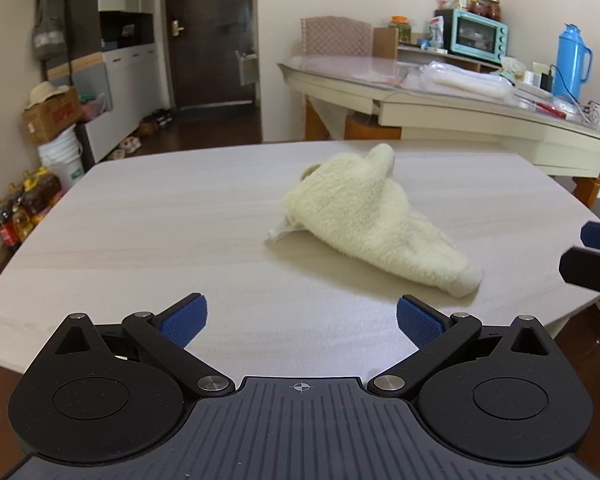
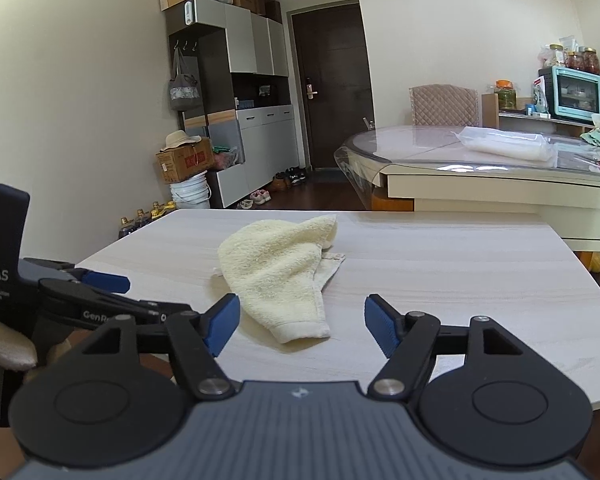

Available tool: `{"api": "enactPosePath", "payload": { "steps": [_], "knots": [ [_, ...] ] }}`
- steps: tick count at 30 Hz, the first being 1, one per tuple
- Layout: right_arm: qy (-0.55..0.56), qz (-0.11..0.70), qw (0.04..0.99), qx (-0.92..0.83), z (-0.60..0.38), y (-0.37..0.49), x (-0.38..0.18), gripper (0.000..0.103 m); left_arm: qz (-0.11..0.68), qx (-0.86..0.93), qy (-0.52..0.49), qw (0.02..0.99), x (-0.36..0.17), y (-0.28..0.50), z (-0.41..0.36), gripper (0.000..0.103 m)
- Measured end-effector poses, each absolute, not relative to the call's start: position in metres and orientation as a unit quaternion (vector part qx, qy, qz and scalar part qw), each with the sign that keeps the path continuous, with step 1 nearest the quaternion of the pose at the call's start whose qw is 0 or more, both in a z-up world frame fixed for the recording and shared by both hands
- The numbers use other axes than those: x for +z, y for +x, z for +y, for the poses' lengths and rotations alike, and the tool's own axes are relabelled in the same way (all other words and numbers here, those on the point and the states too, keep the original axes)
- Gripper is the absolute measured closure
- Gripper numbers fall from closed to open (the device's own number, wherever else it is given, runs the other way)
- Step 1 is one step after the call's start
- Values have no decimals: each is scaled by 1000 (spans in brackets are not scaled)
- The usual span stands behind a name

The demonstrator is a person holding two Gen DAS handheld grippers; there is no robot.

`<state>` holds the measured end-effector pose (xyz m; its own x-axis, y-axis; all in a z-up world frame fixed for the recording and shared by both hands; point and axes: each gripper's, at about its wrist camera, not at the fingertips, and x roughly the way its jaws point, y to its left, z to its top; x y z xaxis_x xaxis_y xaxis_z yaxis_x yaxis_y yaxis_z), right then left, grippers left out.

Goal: Fold towel
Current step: 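Move both grippers toward the crumpled pale yellow towel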

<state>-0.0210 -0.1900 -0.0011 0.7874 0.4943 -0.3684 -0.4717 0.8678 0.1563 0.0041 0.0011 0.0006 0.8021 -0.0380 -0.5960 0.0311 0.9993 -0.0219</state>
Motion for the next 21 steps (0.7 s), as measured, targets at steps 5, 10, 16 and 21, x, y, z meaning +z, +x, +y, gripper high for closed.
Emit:
{"api": "enactPosePath", "payload": {
  "steps": [5,10,16,21],
  "knots": [
    [23,227,940,254,-187,-23,-1,31,301,-2,-10,954,-1,-17,9,0],
    [19,247,935,254,-183,-22,-2,31,319,12,15,948,-1,-15,2,0],
    [14,254,932,257,-170,-16,-10,31,318,8,11,948,1,-17,2,0],
    [17,252,932,260,-169,-18,-13,28,318,5,11,948,0,-15,1,0]
  ]
}}
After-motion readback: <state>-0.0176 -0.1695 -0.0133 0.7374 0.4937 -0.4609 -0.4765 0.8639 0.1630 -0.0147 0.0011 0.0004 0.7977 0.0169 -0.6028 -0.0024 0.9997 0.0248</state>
